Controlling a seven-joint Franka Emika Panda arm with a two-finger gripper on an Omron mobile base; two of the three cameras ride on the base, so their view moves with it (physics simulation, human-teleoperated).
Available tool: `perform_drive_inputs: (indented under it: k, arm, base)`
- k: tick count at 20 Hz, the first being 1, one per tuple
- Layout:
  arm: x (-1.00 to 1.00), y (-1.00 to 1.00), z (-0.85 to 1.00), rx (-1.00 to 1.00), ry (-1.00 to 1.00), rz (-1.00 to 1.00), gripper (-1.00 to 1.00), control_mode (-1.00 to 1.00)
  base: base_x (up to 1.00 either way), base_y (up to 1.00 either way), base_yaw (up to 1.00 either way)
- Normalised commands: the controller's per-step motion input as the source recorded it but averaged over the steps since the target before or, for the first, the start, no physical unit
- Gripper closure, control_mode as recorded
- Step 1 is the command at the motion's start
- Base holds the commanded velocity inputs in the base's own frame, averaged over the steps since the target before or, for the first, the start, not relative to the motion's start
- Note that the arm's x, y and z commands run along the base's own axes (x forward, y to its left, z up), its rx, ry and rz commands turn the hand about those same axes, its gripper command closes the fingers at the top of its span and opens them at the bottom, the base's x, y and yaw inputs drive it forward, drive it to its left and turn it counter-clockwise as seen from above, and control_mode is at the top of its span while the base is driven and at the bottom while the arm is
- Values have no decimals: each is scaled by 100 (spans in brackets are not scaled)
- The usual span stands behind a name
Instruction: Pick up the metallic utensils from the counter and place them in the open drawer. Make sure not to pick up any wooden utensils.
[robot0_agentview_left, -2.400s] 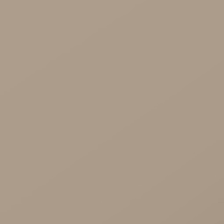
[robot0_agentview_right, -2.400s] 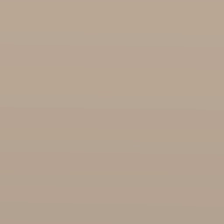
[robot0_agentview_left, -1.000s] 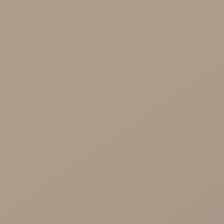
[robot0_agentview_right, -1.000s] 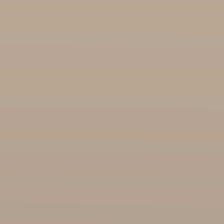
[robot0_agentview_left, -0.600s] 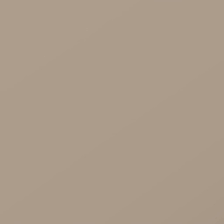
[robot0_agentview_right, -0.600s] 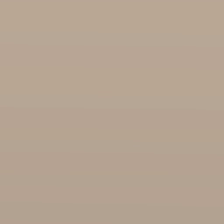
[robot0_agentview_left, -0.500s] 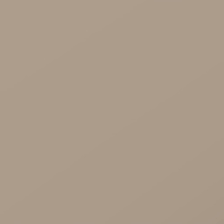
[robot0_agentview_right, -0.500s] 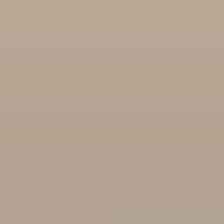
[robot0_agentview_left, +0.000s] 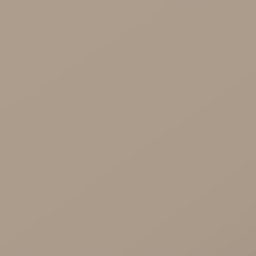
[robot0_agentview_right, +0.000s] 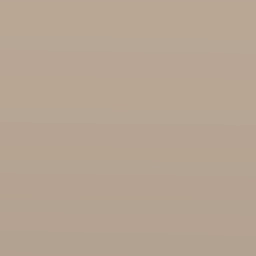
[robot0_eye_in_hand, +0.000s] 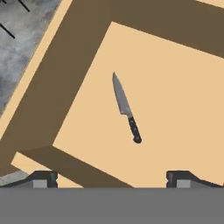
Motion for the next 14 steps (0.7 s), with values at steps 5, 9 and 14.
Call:
perform_drive_inputs:
  k: [5, 9, 14]
  arm:
    - [-49, -1, 100, 6, 23, -21, -100, -100]
    - [-100, 0, 100, 6, 2, -20, -100, -100]
    - [-100, 0, 85, 0, -18, -12, -100, -100]
  base:
    - [0, 0, 0]
    - [0, 0, 0]
    - [0, 0, 0]
